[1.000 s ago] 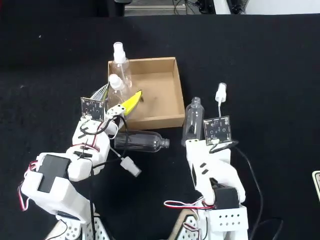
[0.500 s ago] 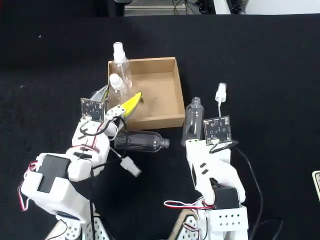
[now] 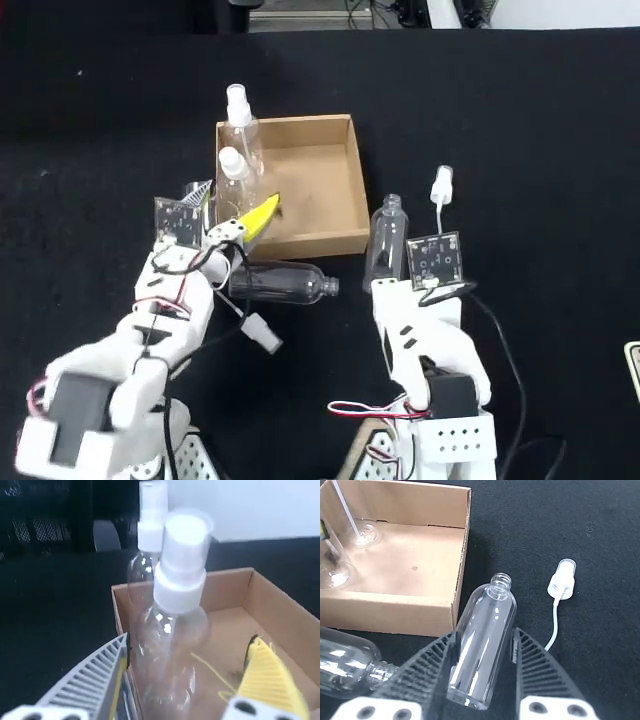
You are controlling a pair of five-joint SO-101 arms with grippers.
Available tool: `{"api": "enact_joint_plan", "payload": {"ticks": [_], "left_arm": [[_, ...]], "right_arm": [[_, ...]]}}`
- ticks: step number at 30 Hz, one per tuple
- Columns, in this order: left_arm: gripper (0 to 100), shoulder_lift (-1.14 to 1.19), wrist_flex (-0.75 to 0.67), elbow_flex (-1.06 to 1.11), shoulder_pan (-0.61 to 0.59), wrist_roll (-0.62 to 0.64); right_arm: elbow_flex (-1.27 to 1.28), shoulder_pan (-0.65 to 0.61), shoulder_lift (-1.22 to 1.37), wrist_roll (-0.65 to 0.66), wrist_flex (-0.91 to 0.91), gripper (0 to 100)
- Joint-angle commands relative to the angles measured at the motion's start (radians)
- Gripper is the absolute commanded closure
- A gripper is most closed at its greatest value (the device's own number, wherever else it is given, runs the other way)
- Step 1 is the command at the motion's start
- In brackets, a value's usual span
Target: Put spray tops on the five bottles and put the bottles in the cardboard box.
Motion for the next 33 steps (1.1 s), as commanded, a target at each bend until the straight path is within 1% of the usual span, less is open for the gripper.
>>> {"api": "enact_joint_plan", "payload": {"ticks": [1,5,8,14,17,23,27,33], "left_arm": [[65,-0.157,0.256,-0.018,-0.001,0.009],[65,-0.304,0.559,-0.048,-0.010,0.009],[65,-0.419,0.732,-0.068,-0.010,0.009],[65,-0.652,0.899,-0.064,-0.008,0.009],[65,-0.763,1.007,-0.065,-0.010,0.009],[65,-0.988,1.335,-0.070,-0.022,-0.002],[65,-1.134,1.470,-0.071,-0.134,-0.003],[65,-1.316,1.539,-0.062,-0.302,-0.006]], "right_arm": [[-0.007,0.017,-0.097,0.002,-0.029,85.4],[-0.007,0.017,-0.097,0.002,-0.028,85.4],[-0.007,0.017,-0.097,0.002,-0.028,85.4],[-0.007,0.017,-0.094,0.003,-0.028,85.4],[-0.007,0.017,-0.093,0.003,-0.028,85.4],[-0.007,0.017,-0.091,0.003,-0.028,85.4],[-0.007,0.015,-0.091,0.003,-0.025,85.4],[-0.007,0.015,-0.094,0.003,-0.006,85.4]]}}
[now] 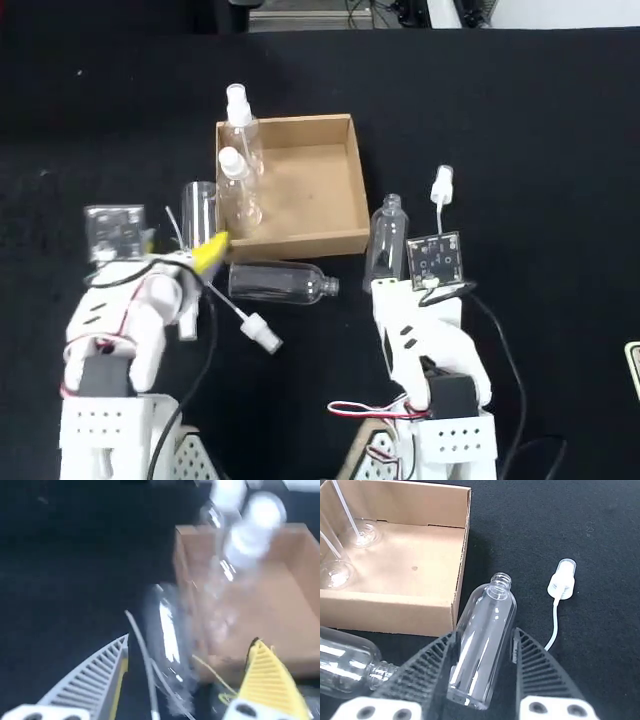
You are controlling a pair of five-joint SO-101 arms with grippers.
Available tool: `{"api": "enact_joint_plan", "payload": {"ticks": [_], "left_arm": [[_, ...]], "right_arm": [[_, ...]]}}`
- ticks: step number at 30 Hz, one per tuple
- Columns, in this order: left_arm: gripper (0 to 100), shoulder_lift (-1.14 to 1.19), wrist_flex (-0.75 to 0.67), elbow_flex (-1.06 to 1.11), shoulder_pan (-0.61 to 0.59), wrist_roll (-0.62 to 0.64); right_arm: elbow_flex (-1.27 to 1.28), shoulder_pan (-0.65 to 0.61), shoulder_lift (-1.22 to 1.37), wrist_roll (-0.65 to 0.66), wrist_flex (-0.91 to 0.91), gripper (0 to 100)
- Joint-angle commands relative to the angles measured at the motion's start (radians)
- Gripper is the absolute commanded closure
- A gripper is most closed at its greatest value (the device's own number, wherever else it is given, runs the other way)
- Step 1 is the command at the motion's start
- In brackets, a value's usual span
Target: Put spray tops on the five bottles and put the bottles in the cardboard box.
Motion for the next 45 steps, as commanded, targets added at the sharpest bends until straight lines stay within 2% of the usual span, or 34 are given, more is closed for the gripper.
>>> {"api": "enact_joint_plan", "payload": {"ticks": [1,5,9,15,20,25,34,45], "left_arm": [[65,-0.097,0.032,-0.056,-0.096,-0.021],[65,-0.112,0.023,-0.054,-0.119,-0.069],[65,0.000,0.017,-0.094,-0.119,-0.071],[65,0.407,-0.021,-0.309,-0.185,-0.064],[65,0.746,0.023,-0.541,-0.183,-0.063],[65,0.971,0.057,-0.696,-0.170,-0.063],[65,1.157,0.052,-0.832,-0.074,-0.063],[65,1.389,0.052,-0.997,-0.067,-0.063]], "right_arm": [[-0.007,0.015,-0.094,0.003,-0.006,85.4],[-0.007,0.015,-0.094,0.003,-0.006,85.4],[-0.007,0.014,-0.094,0.003,-0.006,85.4],[-0.007,0.014,-0.094,0.003,-0.006,85.4],[-0.007,0.014,-0.094,0.003,-0.006,85.4],[-0.007,0.014,-0.096,0.003,-0.006,85.4],[-0.007,0.014,-0.096,0.003,-0.006,85.4],[-0.007,0.014,-0.096,0.003,-0.006,85.4]]}}
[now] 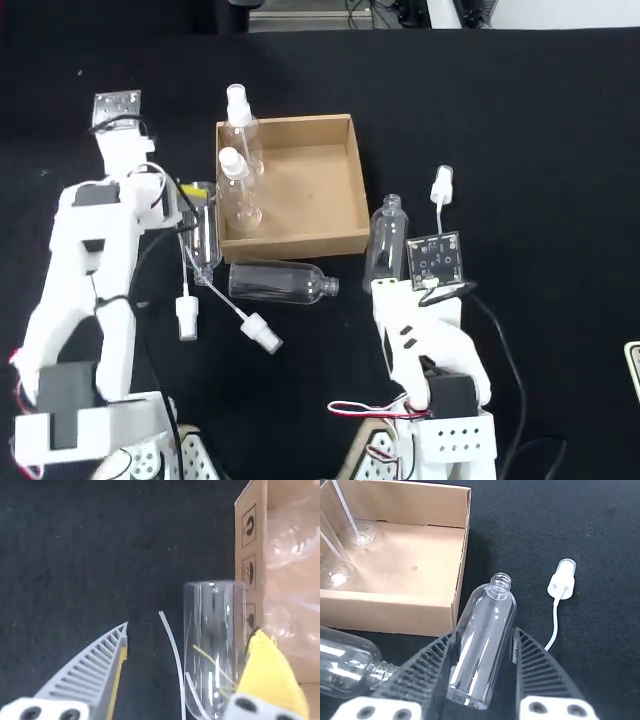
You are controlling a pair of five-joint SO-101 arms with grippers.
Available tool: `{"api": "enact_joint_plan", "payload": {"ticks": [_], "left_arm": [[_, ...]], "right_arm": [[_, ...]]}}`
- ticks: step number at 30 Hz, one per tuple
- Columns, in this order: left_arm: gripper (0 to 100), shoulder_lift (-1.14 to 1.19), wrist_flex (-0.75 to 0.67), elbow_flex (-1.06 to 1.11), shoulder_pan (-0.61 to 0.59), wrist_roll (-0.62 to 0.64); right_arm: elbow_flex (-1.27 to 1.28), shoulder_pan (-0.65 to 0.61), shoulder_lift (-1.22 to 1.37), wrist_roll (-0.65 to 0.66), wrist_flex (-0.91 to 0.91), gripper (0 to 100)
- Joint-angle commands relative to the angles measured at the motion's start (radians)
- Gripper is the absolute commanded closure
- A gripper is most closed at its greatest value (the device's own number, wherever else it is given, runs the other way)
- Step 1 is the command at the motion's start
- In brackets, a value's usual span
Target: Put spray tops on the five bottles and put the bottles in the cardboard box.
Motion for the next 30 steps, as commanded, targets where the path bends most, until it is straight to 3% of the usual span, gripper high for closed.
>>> {"api": "enact_joint_plan", "payload": {"ticks": [1,7,17,30], "left_arm": [[65,0.028,-0.009,-0.122,0.015,-0.005],[65,0.138,-0.005,-0.246,0.013,0.064],[65,0.315,-0.017,-0.278,0.018,0.061],[65,0.316,0.086,-0.263,-0.170,-0.153]], "right_arm": [[-0.007,0.014,-0.096,0.003,-0.006,85.4],[-0.007,0.014,-0.096,0.003,-0.006,85.4],[-0.007,0.015,-0.096,0.003,-0.006,85.4],[-0.007,0.015,-0.097,0.003,-0.006,85.4]]}}
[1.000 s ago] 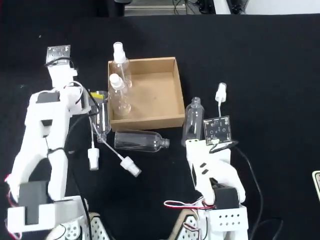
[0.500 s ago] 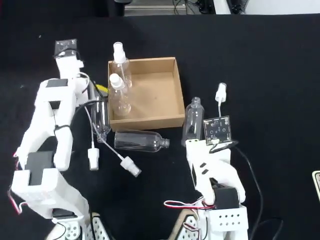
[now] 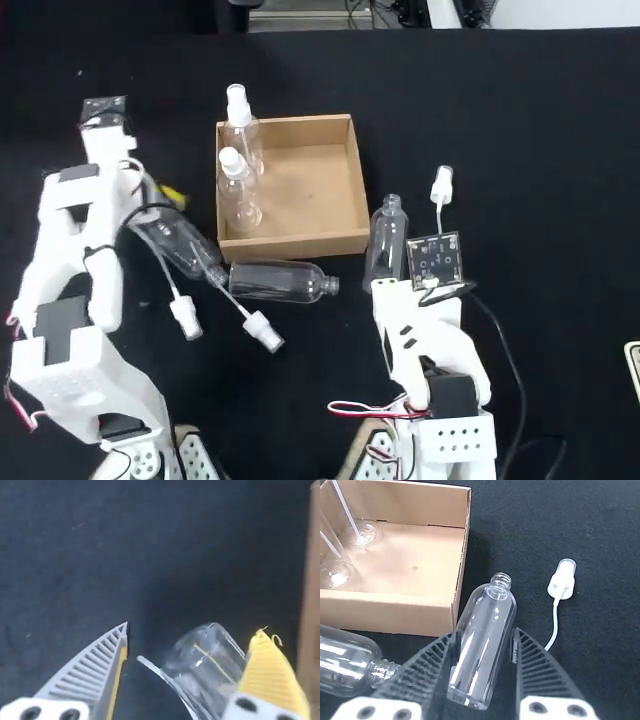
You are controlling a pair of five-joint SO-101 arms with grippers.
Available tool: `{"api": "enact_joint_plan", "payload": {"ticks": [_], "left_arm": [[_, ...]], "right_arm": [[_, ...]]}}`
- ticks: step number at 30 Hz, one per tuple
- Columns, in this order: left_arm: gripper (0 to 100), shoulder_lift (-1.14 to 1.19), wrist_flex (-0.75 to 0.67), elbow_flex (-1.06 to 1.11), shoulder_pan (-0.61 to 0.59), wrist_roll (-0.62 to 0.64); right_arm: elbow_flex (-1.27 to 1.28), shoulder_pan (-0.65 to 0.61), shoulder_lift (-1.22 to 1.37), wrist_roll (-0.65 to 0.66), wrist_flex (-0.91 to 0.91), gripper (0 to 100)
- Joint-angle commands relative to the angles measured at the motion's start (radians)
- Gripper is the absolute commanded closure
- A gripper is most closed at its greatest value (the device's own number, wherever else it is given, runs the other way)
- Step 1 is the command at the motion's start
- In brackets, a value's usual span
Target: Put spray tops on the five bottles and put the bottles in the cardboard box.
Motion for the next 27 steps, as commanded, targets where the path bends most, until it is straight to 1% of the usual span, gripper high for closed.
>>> {"api": "enact_joint_plan", "payload": {"ticks": [1,3,6,14,16,19,21,27], "left_arm": [[65,-0.011,0.041,-0.048,-0.047,-0.046],[65,-0.012,0.069,-0.062,-0.054,-0.046],[65,-0.012,0.170,-0.148,-0.058,-0.043],[65,-0.002,0.589,-0.529,-0.051,-0.052],[65,0.000,0.660,-0.565,-0.047,-0.098],[65,0.000,0.675,-0.536,-0.047,-0.157],[65,-0.009,0.675,-0.498,-0.047,-0.143],[65,-0.011,0.671,-0.387,-0.047,0.035]], "right_arm": [[-0.007,0.015,-0.097,0.003,-0.006,85.4],[-0.007,0.015,-0.097,0.003,-0.006,85.4],[-0.007,0.015,-0.097,0.003,-0.006,85.4],[-0.007,0.015,-0.097,0.003,-0.006,85.4],[-0.007,0.015,-0.097,0.003,-0.006,85.4],[-0.007,0.015,-0.097,0.003,-0.006,85.4],[-0.007,0.015,-0.097,0.003,-0.006,85.4],[-0.007,0.015,-0.097,0.003,-0.006,85.4]]}}
